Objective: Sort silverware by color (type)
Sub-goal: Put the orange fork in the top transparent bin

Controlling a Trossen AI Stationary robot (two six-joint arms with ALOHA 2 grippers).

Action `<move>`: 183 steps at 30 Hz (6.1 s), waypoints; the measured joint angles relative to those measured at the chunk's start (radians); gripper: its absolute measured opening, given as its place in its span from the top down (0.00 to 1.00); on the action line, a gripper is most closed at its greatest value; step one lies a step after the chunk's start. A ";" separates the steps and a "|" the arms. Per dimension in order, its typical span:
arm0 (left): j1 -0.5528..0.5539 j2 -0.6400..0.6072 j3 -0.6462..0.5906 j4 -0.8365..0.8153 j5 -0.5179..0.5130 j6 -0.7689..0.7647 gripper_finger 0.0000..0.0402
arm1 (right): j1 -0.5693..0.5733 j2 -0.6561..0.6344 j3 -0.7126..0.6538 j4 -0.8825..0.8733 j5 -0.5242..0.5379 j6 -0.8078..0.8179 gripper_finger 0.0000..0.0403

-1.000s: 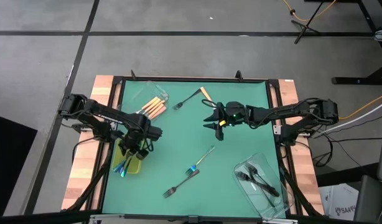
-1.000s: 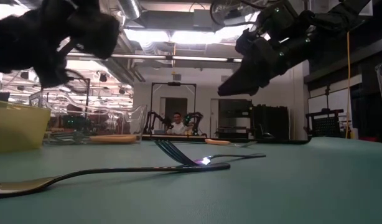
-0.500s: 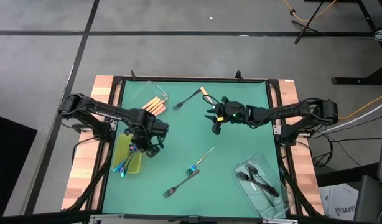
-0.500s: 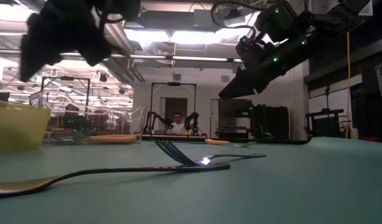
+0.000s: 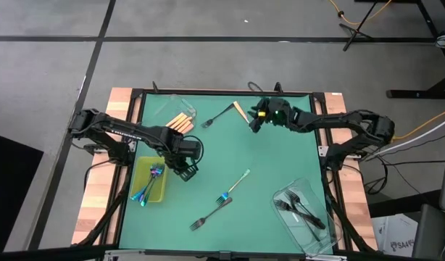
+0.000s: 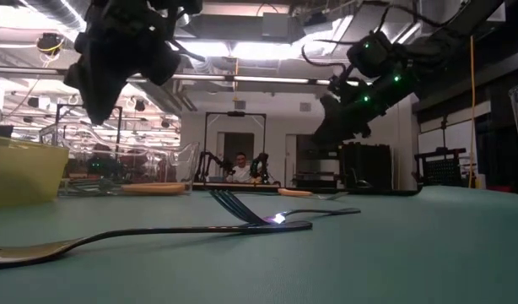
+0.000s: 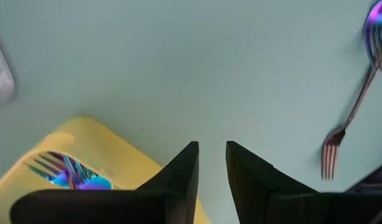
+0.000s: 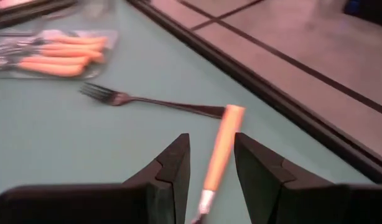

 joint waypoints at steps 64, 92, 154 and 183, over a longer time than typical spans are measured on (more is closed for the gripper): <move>0.000 0.000 0.000 0.107 -0.346 -0.017 0.81 | -0.064 0.413 0.001 0.220 -0.103 0.047 0.98; 0.000 0.000 0.000 0.239 -0.504 -0.017 0.81 | -0.063 0.416 -0.002 0.381 -0.213 0.325 0.99; 0.221 -0.003 0.000 0.751 -0.807 -0.063 0.81 | 0.257 0.413 0.137 0.782 -0.106 0.379 1.00; 0.221 -0.001 0.000 0.751 -0.805 -0.062 0.84 | 0.257 0.413 0.137 0.783 -0.151 0.301 1.00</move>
